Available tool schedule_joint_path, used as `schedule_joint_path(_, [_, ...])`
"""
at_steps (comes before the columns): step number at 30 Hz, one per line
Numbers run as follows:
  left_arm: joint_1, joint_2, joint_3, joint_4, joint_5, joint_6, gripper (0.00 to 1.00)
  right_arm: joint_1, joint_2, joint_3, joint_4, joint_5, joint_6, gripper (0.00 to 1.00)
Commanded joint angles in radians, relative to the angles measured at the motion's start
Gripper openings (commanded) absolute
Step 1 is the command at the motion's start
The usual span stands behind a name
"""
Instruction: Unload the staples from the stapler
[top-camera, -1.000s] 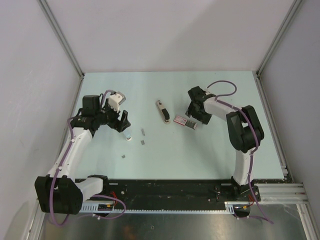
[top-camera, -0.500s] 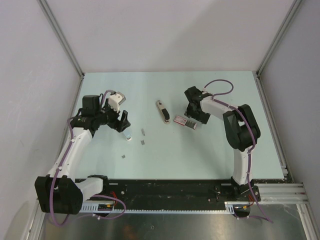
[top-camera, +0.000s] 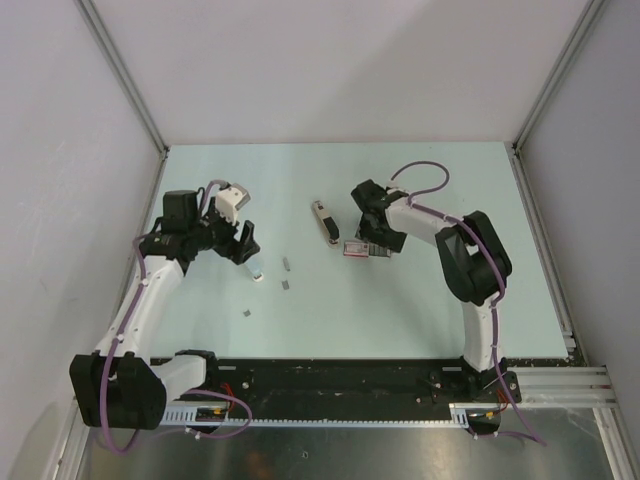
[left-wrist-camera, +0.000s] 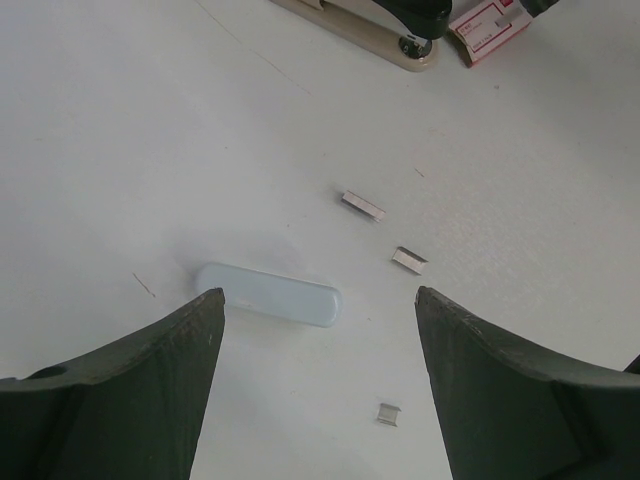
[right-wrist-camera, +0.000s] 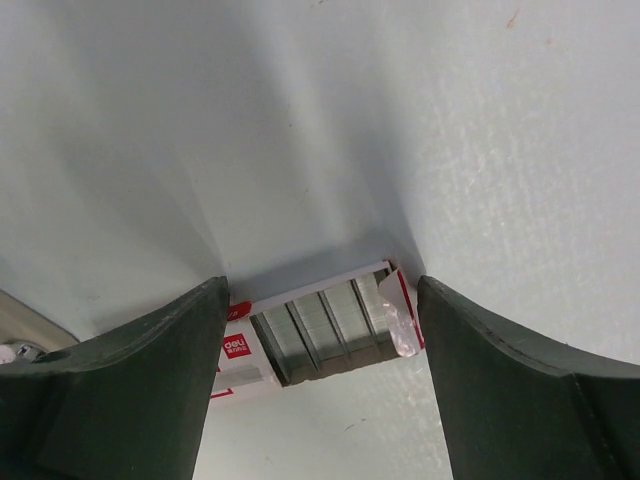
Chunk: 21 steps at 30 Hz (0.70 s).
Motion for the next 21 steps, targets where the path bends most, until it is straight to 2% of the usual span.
schedule_joint_path(1, [0.016,-0.038,-0.008,0.002,0.037,0.026,0.82,0.036,0.063,-0.016,-0.07,-0.07,0.054,0.8])
schedule_joint_path(21, [0.023,-0.068,-0.019,0.002,0.049,0.024,0.82,0.228,-0.054,-0.231,-0.065,-0.071,0.131,0.75])
